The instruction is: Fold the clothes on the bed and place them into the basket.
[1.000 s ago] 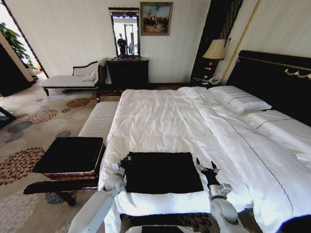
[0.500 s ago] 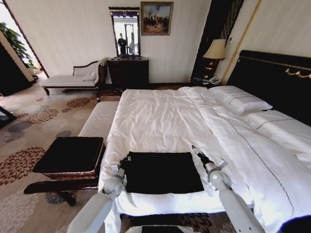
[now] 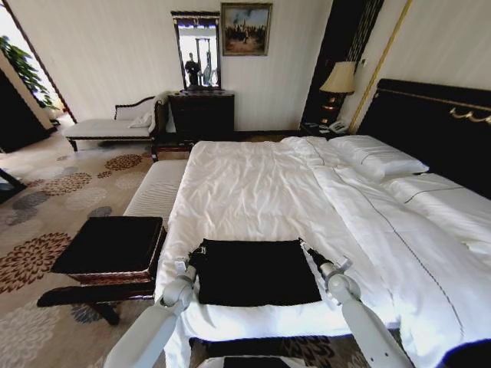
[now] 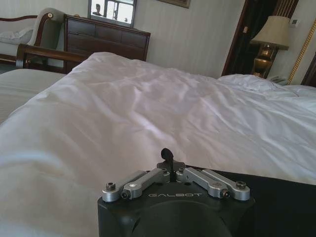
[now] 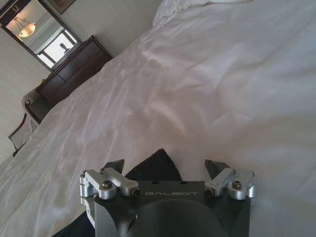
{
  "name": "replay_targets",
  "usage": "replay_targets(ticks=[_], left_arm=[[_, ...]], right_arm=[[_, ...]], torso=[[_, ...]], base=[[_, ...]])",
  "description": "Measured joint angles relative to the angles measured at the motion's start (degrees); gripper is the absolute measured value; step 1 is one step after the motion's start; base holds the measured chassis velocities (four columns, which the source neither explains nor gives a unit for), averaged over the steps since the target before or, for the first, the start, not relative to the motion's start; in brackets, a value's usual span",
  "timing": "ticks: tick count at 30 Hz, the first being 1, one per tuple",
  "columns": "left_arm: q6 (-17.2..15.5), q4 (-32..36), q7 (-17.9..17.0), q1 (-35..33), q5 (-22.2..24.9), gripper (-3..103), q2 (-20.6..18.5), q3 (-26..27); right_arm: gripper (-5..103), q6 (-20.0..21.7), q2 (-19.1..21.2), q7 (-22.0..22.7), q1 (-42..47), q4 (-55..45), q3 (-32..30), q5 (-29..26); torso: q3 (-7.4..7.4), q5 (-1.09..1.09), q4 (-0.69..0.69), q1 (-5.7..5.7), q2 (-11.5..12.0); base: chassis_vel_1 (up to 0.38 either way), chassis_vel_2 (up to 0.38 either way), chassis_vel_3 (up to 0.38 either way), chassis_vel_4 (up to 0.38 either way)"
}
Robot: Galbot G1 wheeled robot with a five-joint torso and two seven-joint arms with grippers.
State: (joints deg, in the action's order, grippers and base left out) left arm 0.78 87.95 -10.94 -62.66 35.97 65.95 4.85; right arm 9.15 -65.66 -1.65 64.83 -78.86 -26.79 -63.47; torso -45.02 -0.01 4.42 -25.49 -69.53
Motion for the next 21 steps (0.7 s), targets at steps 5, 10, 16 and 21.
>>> replay_targets(ticks=[5,10,16,21], left_arm=[[-0.06,-0.12,-0.08,-0.09,-0.07,0,0.00,-0.16],[-0.10,-0.17,-0.13,-0.23,-0.08,0,0.22,-0.22],[-0.13,-0.20,-0.18,-0.29,-0.11,0,0.37,-0.40],[-0.14,-0.25,-0.18,-0.39,-0.51,0,0.36,-0.64]], right_arm=[[76,-0.20,-1.00,-0.12,-0.36,0.19,0.79,0.24],[58,-0.45,-1.20,0.03,-0.38,0.11,0.79,0.17],[31,-0.56,-0.74,0.13,-0.17,-0.02,0.44,0.15],[15,-0.59,-0.73,0.14,-0.13,0.11,0.32,0.07]], torso=[[0.00,0.01,0.00,0.00,0.00],[0.00,0.01,0.00,0.00,0.00],[0.00,0.01,0.00,0.00,0.00],[0.00,0.01,-0.01,0.00,0.00]], base=[[0.000,0.000,0.000,0.000],[0.000,0.000,0.000,0.000],[0.000,0.000,0.000,0.000],[0.000,0.000,0.000,0.000]])
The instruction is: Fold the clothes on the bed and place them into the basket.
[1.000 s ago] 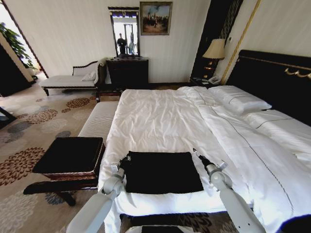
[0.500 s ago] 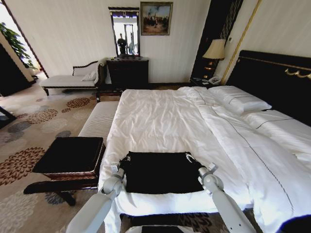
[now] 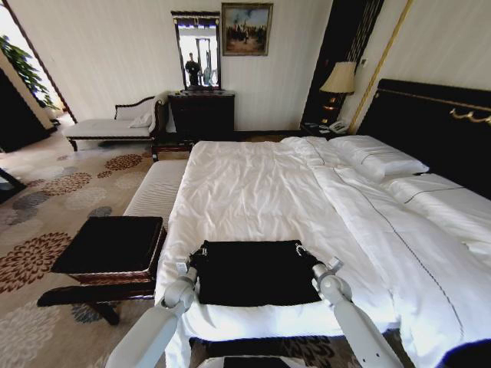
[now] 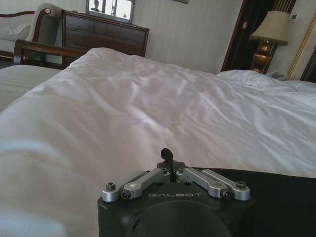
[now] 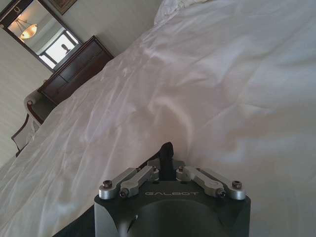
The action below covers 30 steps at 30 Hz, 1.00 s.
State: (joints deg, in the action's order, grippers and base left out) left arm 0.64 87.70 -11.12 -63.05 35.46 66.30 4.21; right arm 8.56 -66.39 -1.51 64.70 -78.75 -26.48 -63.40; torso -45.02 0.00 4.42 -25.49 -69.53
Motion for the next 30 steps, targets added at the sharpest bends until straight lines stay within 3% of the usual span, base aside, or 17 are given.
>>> replay_targets(ticks=[5,17,22,30], left_arm=[[0.00,-0.09,0.02,-0.07,-0.12,0,0.18,0.07],[0.15,2.18,-0.47,-0.77,-0.05,0,-0.39,0.48],[0.44,6.65,-1.82,-1.42,0.98,0,-2.04,1.35],[0.88,19.57,-4.51,-3.03,3.98,0,-5.53,3.98]], right_arm=[[1,0.01,-0.24,0.05,0.05,-0.10,0.00,-0.45],[1,-0.44,-0.18,0.46,1.52,-3.85,-1.23,-0.55],[1,-0.97,0.77,1.27,3.48,-9.99,-2.83,0.92],[1,-2.42,3.18,2.54,5.57,-22.71,-5.29,4.09]], torso=[[0.00,0.00,0.00,0.00,0.00],[0.00,0.00,0.00,0.00,0.00],[0.00,0.00,0.01,0.00,0.00],[0.00,0.00,0.01,0.00,0.00]], base=[[0.000,0.000,0.000,0.000],[0.000,0.000,0.000,0.000],[0.000,0.000,0.000,0.000],[0.000,0.000,0.000,0.000]])
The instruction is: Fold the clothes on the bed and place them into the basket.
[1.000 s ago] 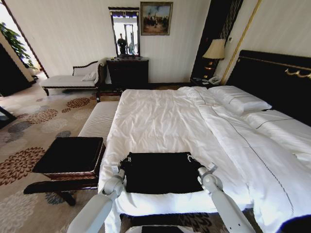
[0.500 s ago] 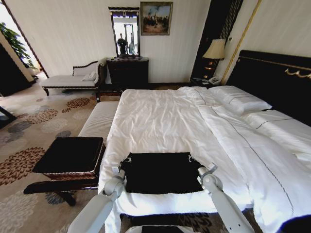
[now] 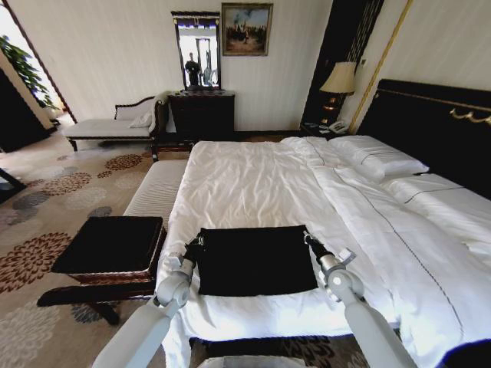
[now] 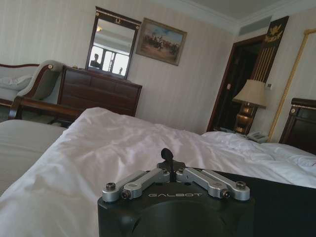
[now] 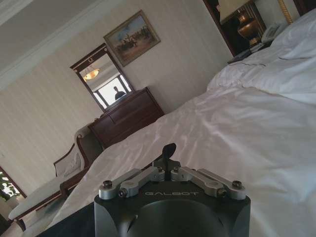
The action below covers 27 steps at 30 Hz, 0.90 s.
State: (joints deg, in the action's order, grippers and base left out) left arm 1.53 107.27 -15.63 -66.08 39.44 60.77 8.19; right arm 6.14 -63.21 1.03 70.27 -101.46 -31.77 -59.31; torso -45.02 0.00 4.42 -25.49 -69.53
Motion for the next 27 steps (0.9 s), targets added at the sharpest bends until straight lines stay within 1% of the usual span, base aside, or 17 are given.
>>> replay_targets(ticks=[3,5,9,13,17,21,22,25,26,27], left_arm=[[0.27,4.14,-0.12,-1.01,0.32,0,-1.63,0.99],[0.37,4.92,-0.12,-1.27,0.32,0,-2.01,1.19],[1.05,9.67,0.14,-2.78,0.93,0,-4.64,2.59],[0.97,11.74,-0.16,-3.08,2.48,0,-5.70,3.86],[0.75,12.88,-0.49,-3.54,2.82,0,-6.45,4.53],[0.41,16.13,-1.19,-7.17,2.54,0,-7.53,5.96],[0.41,16.13,-1.19,-7.17,2.54,0,-7.53,5.96],[-0.76,21.58,-2.19,-11.84,3.15,0,-8.92,7.80],[-1.19,23.58,-2.34,-13.91,3.28,0,-9.29,8.86],[-1.19,23.58,-2.34,-13.91,3.28,0,-9.29,8.86]], right_arm=[[1,-0.50,1.06,0.10,0.52,-3.74,-0.84,0.91],[1,-0.56,1.30,0.13,0.63,-4.33,-1.00,0.98],[1,-1.30,3.38,0.16,1.70,-8.36,-2.54,1.80],[1,-1.66,3.95,0.18,2.56,-10.57,-3.42,1.88],[1,-1.68,4.00,0.58,3.67,-12.21,-3.82,1.93],[1,-1.07,3.97,2.09,7.39,-16.47,-6.07,1.90],[1,-1.07,3.97,2.09,7.39,-16.47,-6.07,1.90],[1,0.65,3.80,3.43,12.46,-22.04,-10.70,0.59],[1,1.28,3.73,3.98,13.99,-24.09,-12.39,-0.41],[1,1.28,3.73,3.98,13.99,-24.09,-12.39,-0.41]], torso=[[0.00,0.00,-0.01,0.00,0.00],[0.00,0.00,0.00,0.00,0.00],[0.00,0.00,-0.01,0.00,0.00],[0.00,0.00,0.00,0.00,0.00],[0.00,0.00,0.00,0.00,0.00],[0.00,0.00,-0.01,-0.01,0.00],[0.00,0.00,-0.01,-0.01,0.00],[0.00,0.00,0.02,-0.01,0.00],[0.00,0.00,0.00,-0.01,0.00],[0.00,0.00,0.00,-0.01,0.00]], base=[[0.000,0.000,0.000,0.000],[0.000,0.000,0.000,0.000],[0.000,0.000,0.000,0.000],[0.000,0.000,0.000,0.000],[0.000,0.000,0.000,0.000],[0.000,0.000,0.000,0.000],[0.000,0.000,0.000,0.000],[0.000,0.000,0.000,0.000],[0.000,0.000,0.000,0.000],[0.000,0.000,0.000,0.000]])
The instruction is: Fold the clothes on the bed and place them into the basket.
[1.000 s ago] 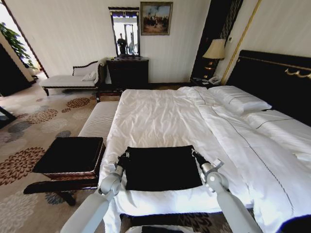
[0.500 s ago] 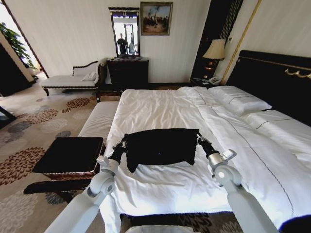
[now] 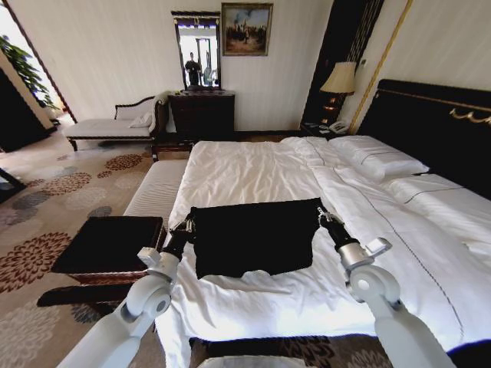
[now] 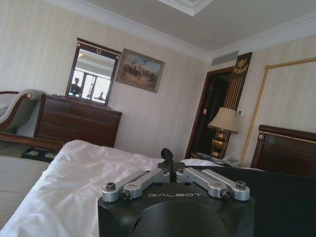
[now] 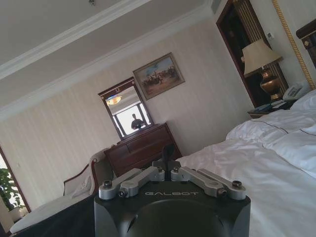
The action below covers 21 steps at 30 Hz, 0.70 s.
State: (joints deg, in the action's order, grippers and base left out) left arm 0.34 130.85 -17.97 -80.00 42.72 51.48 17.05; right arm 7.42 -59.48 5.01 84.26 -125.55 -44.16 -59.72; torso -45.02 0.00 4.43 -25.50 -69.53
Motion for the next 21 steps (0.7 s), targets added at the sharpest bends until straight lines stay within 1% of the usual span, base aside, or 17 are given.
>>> replay_targets(ticks=[3,4,7,9,10,12,13,15,16,18,19,21], left_arm=[[-1.57,5.96,-0.13,-8.28,0.39,0,-0.66,4.65],[-1.57,5.96,-0.13,-8.28,0.39,0,-0.66,4.65],[-2.22,8.18,1.51,-13.51,0.22,0,-0.15,7.61],[-3.08,8.33,1.35,-14.50,0.53,0,0.71,7.70],[-3.08,8.33,1.35,-14.50,0.53,0,0.71,7.70],[-3.73,8.10,1.00,-14.06,0.85,0,1.25,6.91],[-4.60,7.13,0.12,-12.44,1.44,0,1.78,5.48],[-5.53,4.14,-0.55,-9.21,2.36,0,2.54,3.44],[-5.53,4.14,-0.55,-9.21,2.36,0,2.54,3.44],[-6.01,-3.59,-1.08,-3.81,2.71,0,4.20,-0.06],[-6.01,-3.59,-1.08,-3.81,2.71,0,4.20,-0.06],[-6.36,-10.66,-1.08,1.83,3.31,0,6.06,-3.82]], right_arm=[[1,3.39,-0.25,2.96,5.75,-6.53,-5.27,-4.52],[1,3.39,-0.25,2.96,5.75,-6.53,-5.27,-4.52],[1,6.42,-1.18,4.78,8.96,-9.42,-7.99,-5.97],[1,8.19,-2.15,6.17,9.61,-10.48,-8.30,-6.12],[1,8.19,-2.15,6.17,9.61,-10.48,-8.30,-6.12],[1,9.55,-2.80,7.60,9.00,-10.82,-7.73,-6.73],[1,10.67,-2.94,9.00,7.09,-10.08,-6.27,-7.15],[1,11.45,-2.72,10.16,3.50,-7.06,-3.68,-7.23],[1,11.45,-2.72,10.16,3.50,-7.06,-3.68,-7.23],[1,11.66,-2.13,10.15,-0.94,-1.54,0.00,-7.19],[1,11.66,-2.13,10.15,-0.94,-1.54,0.00,-7.19],[1,11.41,-1.59,9.15,-5.39,5.40,4.19,-6.04]], torso=[[0.01,-0.01,0.00,0.01,-0.01],[0.01,-0.01,0.00,0.01,-0.01],[0.01,0.00,-0.01,0.01,-0.01],[0.01,0.00,0.00,0.01,-0.01],[0.01,0.00,0.00,0.01,-0.01],[0.01,0.01,0.00,0.01,-0.01],[0.01,0.00,0.00,0.01,-0.01],[0.00,0.02,-0.01,0.01,-0.01],[0.00,0.02,-0.01,0.01,-0.01],[-0.01,0.00,-0.02,0.01,0.00],[-0.01,0.00,-0.02,0.01,0.00],[-0.02,0.00,-0.01,0.00,0.01]], base=[[0.000,0.000,0.000,0.000],[0.000,0.000,0.000,0.000],[0.000,0.000,0.000,0.000],[0.000,0.000,0.000,0.000],[0.000,0.000,0.000,0.000],[0.000,0.000,0.000,0.000],[0.000,0.000,0.000,0.000],[0.000,0.000,0.000,0.000],[0.000,0.000,0.000,0.000],[0.000,0.000,0.000,0.000],[0.000,0.000,0.000,0.000],[0.000,0.000,0.000,0.000]])
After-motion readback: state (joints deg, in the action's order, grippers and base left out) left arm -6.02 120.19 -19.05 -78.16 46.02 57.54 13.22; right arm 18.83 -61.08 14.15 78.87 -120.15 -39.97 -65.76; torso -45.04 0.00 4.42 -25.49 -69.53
